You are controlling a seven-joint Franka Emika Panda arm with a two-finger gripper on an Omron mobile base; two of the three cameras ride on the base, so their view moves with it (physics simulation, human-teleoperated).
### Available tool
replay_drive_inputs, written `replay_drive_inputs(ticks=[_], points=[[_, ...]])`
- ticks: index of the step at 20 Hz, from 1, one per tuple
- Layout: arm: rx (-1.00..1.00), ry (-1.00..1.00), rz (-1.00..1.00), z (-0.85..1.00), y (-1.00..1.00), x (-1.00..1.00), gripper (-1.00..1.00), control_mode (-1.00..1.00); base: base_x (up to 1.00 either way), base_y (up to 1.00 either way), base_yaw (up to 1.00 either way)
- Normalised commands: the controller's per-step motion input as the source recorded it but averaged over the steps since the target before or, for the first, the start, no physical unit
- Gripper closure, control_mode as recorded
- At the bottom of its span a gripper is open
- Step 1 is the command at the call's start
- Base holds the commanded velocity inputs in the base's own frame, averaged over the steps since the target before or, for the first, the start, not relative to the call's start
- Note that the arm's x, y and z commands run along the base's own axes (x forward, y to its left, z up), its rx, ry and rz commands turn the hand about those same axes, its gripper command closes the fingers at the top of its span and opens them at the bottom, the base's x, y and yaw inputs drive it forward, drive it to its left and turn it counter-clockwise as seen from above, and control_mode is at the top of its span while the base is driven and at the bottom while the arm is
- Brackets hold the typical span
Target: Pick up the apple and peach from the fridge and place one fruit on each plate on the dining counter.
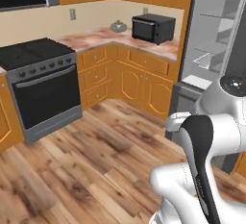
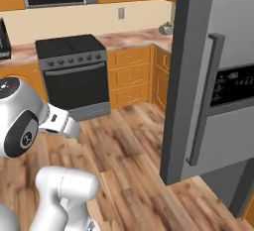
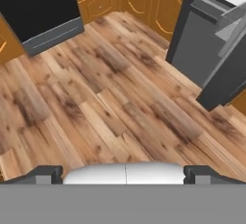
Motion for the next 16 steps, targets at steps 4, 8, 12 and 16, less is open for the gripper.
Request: replay_drive_inputs(ticks=[4,8,12,16], points=[[0.0,0.0,0.0,0.0,0.0,0.0,-1.0,1.0,0.52,0.54,-0.31],[0.0,0.0,0.0,0.0,0.0,0.0,-1.0,1.0,0.47,0.45,-0.29],[0.0,0.0,0.0,0.0,0.0,0.0,-1.0,1.0,0.43,0.39,-0.23],[0.0,0.0,0.0,0.0,0.0,0.0,-1.0,1.0,0.37,0.58,-0.35]])
